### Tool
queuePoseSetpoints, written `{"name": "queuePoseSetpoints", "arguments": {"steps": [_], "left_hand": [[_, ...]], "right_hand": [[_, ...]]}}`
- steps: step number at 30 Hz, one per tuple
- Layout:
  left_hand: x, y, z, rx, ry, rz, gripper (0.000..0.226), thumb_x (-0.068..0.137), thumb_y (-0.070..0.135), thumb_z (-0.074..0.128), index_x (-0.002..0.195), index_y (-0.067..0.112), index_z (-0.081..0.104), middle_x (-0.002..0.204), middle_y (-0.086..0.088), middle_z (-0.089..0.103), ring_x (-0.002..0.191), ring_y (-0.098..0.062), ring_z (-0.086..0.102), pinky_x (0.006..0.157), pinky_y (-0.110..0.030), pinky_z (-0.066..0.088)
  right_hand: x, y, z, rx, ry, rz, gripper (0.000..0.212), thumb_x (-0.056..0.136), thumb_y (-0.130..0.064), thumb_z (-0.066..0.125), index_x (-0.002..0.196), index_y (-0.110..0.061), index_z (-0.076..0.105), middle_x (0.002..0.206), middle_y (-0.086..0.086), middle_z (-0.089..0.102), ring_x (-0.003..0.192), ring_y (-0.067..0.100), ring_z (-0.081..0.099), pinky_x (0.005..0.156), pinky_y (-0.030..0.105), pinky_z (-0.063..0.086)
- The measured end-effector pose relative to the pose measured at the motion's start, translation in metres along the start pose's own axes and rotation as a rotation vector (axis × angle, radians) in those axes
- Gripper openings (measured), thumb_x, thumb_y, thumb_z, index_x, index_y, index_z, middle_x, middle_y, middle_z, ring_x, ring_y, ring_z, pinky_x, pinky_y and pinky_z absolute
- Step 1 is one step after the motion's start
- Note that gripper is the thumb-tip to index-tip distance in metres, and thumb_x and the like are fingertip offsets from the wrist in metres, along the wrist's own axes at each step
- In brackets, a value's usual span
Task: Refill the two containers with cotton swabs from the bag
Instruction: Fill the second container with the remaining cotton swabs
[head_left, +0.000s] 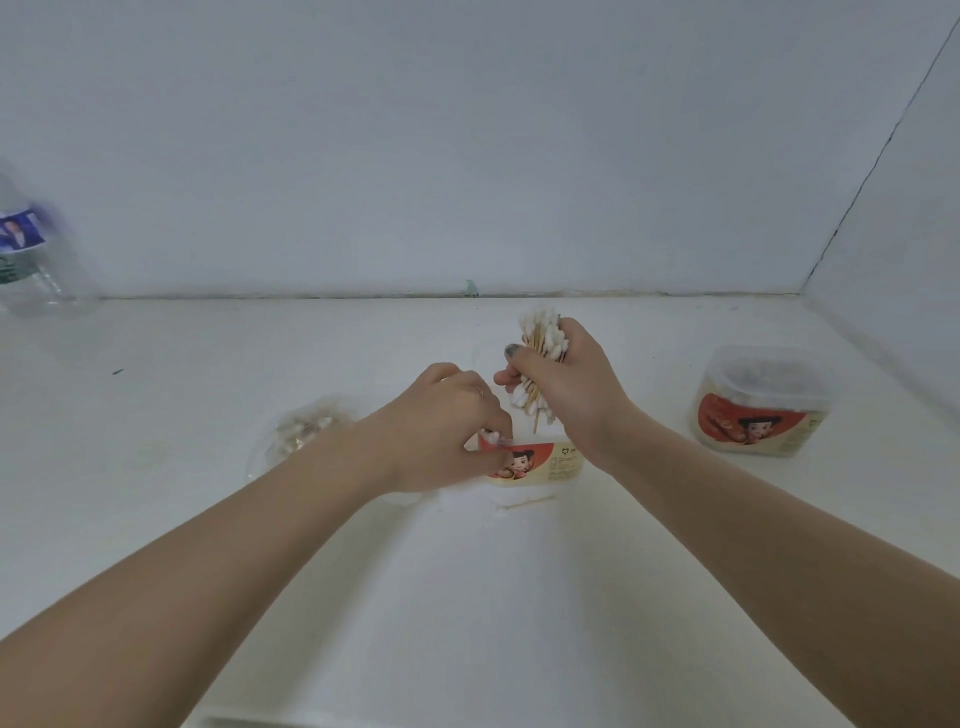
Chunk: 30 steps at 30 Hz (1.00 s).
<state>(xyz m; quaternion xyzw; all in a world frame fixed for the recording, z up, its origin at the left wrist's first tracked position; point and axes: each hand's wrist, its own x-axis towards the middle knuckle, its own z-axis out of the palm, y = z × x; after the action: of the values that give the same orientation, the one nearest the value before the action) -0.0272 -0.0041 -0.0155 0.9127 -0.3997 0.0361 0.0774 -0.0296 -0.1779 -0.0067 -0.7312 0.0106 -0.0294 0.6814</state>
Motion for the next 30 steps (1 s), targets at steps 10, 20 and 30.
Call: {"name": "queuePoseSetpoints", "arguments": {"steps": [10,20,30], "left_hand": [[-0.013,0.007,0.010,-0.047,0.164,-0.042,0.022,0.093,0.045,0.050,0.093,0.032,0.067,0.087,0.018,0.065,0.110,0.001,0.054,0.120,-0.039,0.014],[-0.021,0.017,0.024,0.079,0.422,-0.084,0.025,0.091,0.038,0.053,0.080,0.029,0.074,0.104,0.004,0.060,0.093,-0.021,0.053,0.079,-0.035,0.037],[-0.031,0.022,0.038,-0.002,0.469,-0.189,0.013,0.093,0.027,0.060,0.097,0.022,0.071,0.103,-0.001,0.052,0.078,-0.021,0.049,0.074,-0.030,0.035]], "right_hand": [[-0.003,-0.008,0.003,-0.083,0.020,-0.048,0.014,0.095,-0.018,0.063,0.106,-0.011,0.059,0.085,0.001,0.075,0.083,0.012,0.075,0.084,0.041,0.060],[-0.007,-0.004,0.023,-0.149,0.058,-0.058,0.016,0.091,-0.024,0.066,0.094,-0.013,0.055,0.076,-0.006,0.061,0.061,0.000,0.060,0.065,0.022,0.045],[-0.006,-0.006,0.023,-0.188,0.008,-0.010,0.027,0.087,-0.031,0.070,0.102,-0.019,0.051,0.091,0.007,0.074,0.086,0.020,0.073,0.083,0.042,0.059]]}}
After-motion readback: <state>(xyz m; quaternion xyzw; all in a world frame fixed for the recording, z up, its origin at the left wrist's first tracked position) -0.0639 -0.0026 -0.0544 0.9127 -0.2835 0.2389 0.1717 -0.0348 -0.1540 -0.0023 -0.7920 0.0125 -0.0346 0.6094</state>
